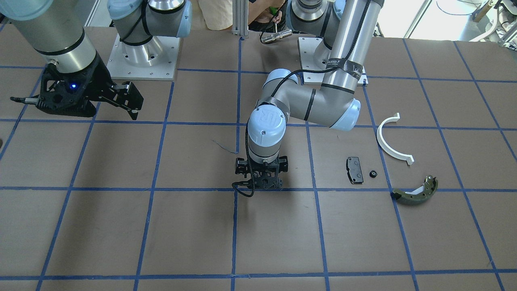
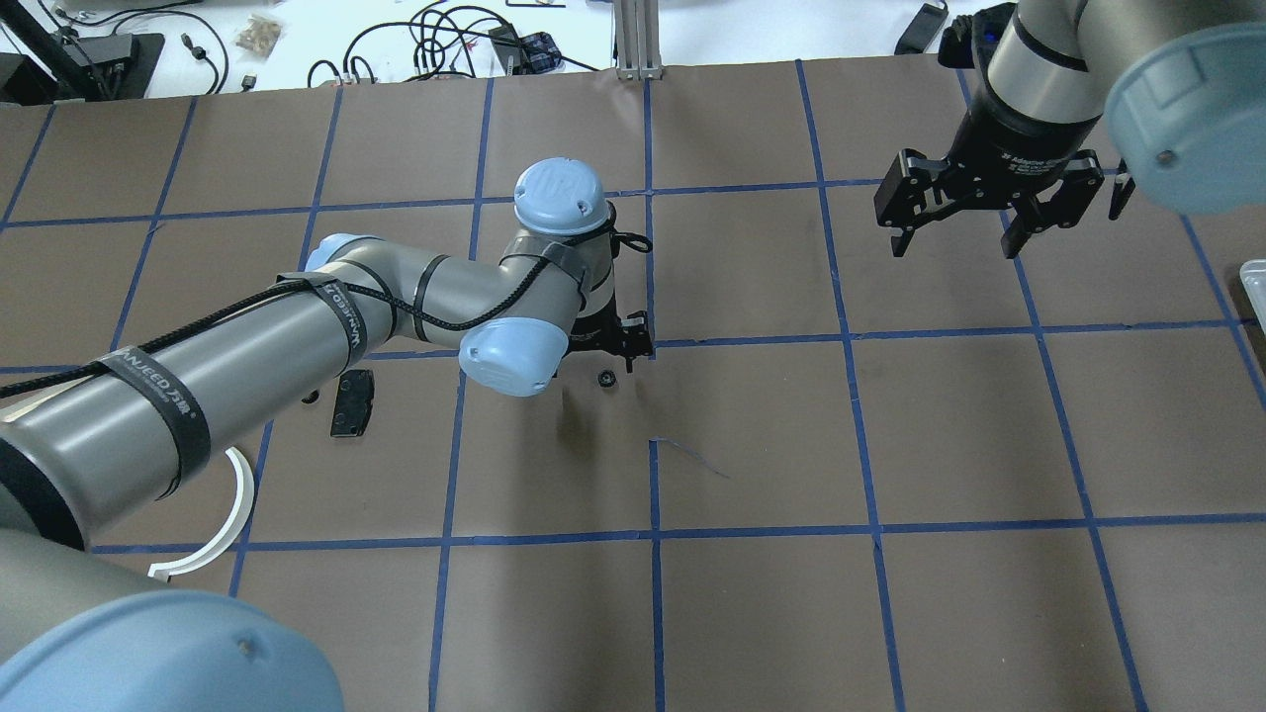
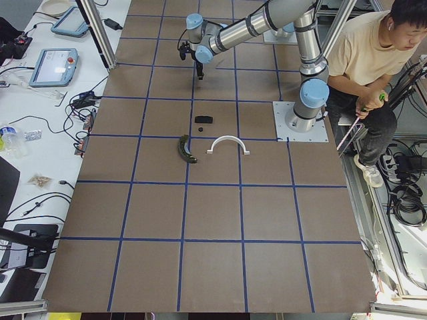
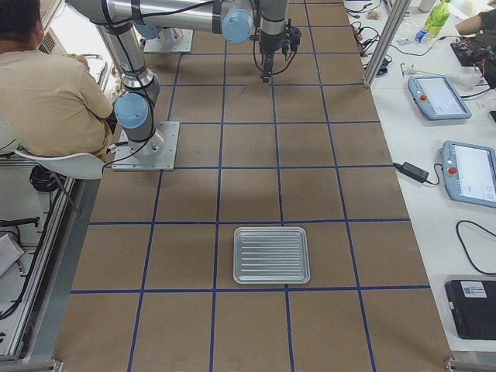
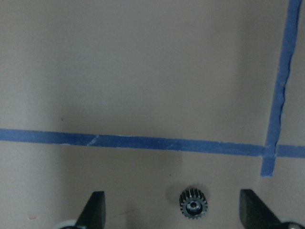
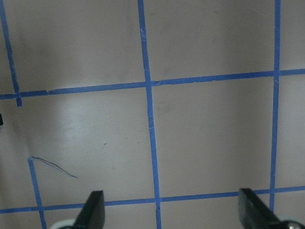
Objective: Place bearing gear from tray to pile
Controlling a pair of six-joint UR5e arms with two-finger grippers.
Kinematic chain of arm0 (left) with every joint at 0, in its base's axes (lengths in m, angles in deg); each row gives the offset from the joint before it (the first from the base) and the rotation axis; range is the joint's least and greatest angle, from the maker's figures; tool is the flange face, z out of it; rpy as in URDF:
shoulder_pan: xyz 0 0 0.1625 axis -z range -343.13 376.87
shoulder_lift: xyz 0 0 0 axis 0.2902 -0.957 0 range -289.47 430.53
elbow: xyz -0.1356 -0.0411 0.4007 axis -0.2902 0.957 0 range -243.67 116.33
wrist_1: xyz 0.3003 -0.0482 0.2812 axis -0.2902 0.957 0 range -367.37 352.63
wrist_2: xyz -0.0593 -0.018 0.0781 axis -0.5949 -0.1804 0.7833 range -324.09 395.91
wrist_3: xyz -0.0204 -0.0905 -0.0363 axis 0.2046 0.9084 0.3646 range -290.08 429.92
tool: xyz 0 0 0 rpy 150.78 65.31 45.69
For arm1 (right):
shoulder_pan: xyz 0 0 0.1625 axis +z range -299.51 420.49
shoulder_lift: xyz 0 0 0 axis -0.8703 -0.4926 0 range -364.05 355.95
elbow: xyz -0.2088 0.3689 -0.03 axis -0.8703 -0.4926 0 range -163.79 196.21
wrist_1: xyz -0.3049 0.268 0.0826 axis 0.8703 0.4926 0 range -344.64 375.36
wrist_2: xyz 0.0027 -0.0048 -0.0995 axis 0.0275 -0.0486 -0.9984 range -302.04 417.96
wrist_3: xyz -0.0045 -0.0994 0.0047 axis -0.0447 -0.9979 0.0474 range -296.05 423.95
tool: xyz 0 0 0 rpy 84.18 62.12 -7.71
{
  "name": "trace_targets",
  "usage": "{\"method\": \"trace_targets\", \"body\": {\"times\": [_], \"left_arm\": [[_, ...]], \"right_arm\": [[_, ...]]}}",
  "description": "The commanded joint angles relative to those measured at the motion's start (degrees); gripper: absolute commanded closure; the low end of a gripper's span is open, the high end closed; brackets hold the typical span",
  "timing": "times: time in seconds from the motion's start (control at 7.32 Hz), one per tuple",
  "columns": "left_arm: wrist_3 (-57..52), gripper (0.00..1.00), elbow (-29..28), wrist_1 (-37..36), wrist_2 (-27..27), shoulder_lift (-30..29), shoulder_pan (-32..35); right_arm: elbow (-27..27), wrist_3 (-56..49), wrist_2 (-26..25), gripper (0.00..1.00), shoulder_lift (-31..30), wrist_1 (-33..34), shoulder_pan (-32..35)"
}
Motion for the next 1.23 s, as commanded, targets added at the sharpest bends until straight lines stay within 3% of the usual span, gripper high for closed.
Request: {"method": "trace_targets", "body": {"times": [0.0, 0.27, 0.41, 0.55, 0.68, 0.82, 1.09], "left_arm": [[-0.8, 0.03, 0.3, 0.0, 0.0, -0.5, 0.1], [-0.9, 0.12, 0.3, 0.0, 0.1, -0.8, 0.9], [-0.8, 0.25, 0.2, 0.0, 0.1, -1.0, 1.2], [-1.0, 0.46, 0.2, -0.1, 0.1, -1.0, 1.2], [-1.1, 0.83, 0.2, 0.0, 0.1, -0.8, 1.2], [-1.0, 1.0, -0.3, -0.1, 0.2, -1.0, 1.2], [-1.0, 1.0, -0.5, -1.3, 0.2, -0.7, 0.9]], "right_arm": [[0.0, 0.1, -0.4, 0.0, -0.1, -0.4, 1.0], [0.3, 2.4, -0.4, 0.0, -0.1, -0.2, 3.4], [0.0, 2.2, -0.4, 0.0, 0.1, 0.3, 3.4], [-0.1, 1.7, -0.2, 0.0, 0.3, 0.2, 3.1], [-0.1, 1.5, -0.5, 0.0, 0.3, 0.1, 2.9], [-0.1, 1.3, -0.8, 0.0, 0.4, 0.2, 2.5], [-0.1, 1.2, -0.9, 0.0, 0.4, 0.1, 2.0]]}}
